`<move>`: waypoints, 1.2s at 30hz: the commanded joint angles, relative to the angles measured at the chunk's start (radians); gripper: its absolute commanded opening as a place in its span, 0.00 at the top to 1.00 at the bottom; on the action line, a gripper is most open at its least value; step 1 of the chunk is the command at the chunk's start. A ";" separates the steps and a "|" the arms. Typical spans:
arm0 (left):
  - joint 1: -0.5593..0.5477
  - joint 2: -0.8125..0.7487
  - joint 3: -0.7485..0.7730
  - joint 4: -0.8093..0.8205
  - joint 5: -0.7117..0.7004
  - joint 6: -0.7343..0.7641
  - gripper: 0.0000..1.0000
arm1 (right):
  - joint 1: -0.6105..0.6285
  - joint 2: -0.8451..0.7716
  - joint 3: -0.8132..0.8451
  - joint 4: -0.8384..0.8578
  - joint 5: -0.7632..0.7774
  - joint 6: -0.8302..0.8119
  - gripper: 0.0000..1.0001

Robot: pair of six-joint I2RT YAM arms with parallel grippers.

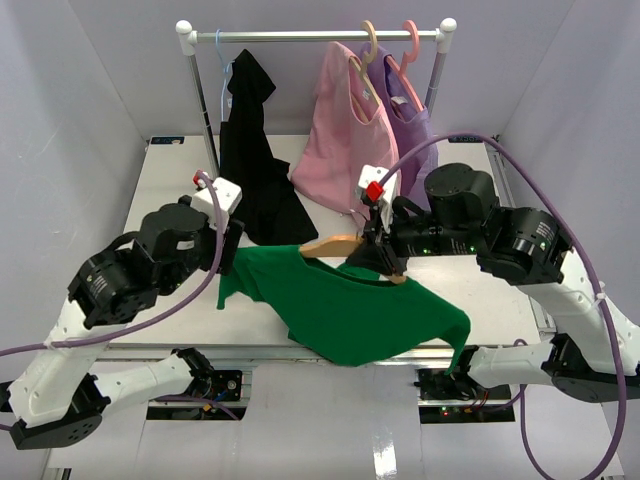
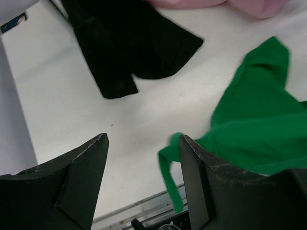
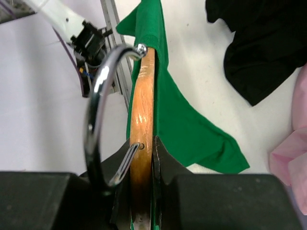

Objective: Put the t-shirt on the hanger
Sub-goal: Place the T-shirt on the hanger, then place the hanger at the clothesline.

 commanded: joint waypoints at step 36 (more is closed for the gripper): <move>0.003 0.041 -0.097 0.429 1.142 0.340 0.88 | 0.009 0.009 -0.144 0.379 -0.269 0.014 0.92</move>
